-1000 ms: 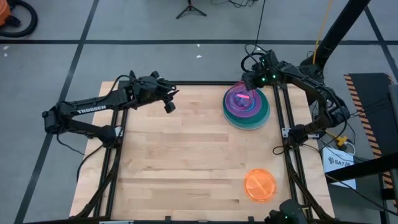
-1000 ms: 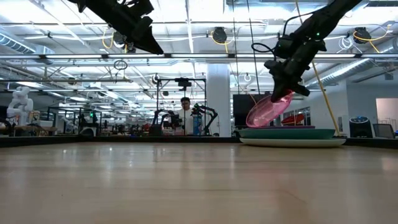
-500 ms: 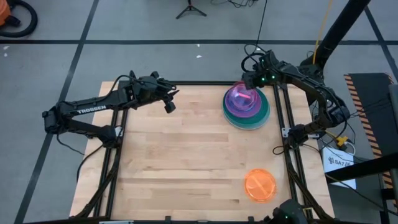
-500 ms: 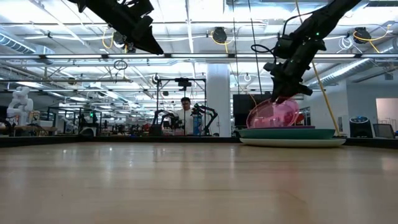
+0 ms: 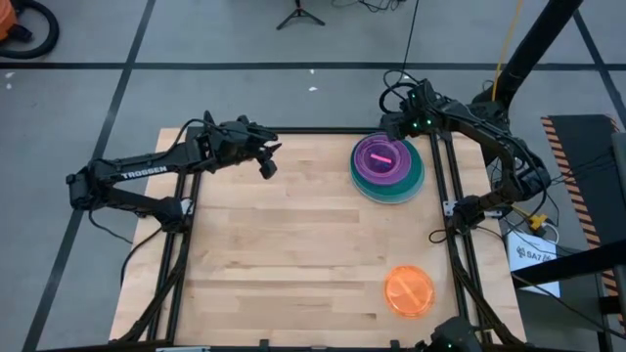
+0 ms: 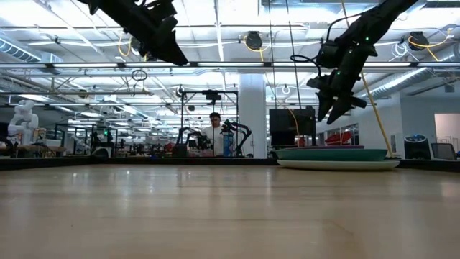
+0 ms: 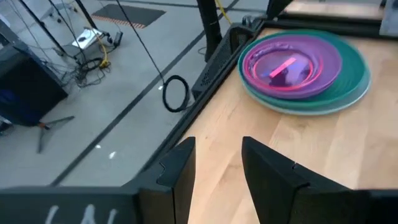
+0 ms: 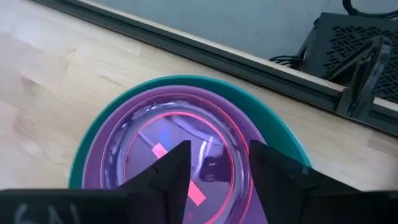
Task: Stack plastic plates
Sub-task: Stack the orange plate on top of the pink plate
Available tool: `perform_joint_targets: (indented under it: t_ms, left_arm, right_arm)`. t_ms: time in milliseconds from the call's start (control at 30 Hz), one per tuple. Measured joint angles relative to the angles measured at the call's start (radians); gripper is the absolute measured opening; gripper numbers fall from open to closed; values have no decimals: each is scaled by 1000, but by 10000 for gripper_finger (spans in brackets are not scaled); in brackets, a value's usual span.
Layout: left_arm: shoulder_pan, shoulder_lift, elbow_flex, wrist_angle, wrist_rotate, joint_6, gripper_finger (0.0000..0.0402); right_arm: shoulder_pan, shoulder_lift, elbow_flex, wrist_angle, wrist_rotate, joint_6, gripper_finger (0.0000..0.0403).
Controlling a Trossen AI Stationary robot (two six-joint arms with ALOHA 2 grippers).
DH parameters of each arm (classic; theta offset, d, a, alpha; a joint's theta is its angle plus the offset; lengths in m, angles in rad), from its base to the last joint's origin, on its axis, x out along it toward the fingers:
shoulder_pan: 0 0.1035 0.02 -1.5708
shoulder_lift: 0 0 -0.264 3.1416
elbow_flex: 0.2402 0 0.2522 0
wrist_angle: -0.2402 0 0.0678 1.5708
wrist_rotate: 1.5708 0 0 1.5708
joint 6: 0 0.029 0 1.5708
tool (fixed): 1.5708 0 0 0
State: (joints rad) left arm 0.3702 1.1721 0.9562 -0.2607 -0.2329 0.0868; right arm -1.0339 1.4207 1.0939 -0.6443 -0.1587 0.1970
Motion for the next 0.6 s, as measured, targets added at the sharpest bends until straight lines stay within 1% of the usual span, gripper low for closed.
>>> perform_joint_targets:
  t_ms: [133,300,367,467,533,600]
  left_arm:
    - [-53,1,-41,40,0,-81,138]
    - [-158,1,-89,110,0,-167,138]
    - [-203,1,-107,140,0,-191,138]
    - [-263,1,-119,164,-10,-225,138]
    - [-304,1,-120,161,-56,-254,138]
    - [-342,1,-120,162,-103,-279,138]
  right_arm:
    - [47,-35,0,3,2,-50,157]
    - [149,-105,0,37,3,-56,154]
    - [196,-126,-13,60,23,-66,147]
    - [253,-147,-83,147,78,-80,129]
    - [273,-148,-162,253,108,-82,110]
    - [276,-135,-250,366,113,-72,86]
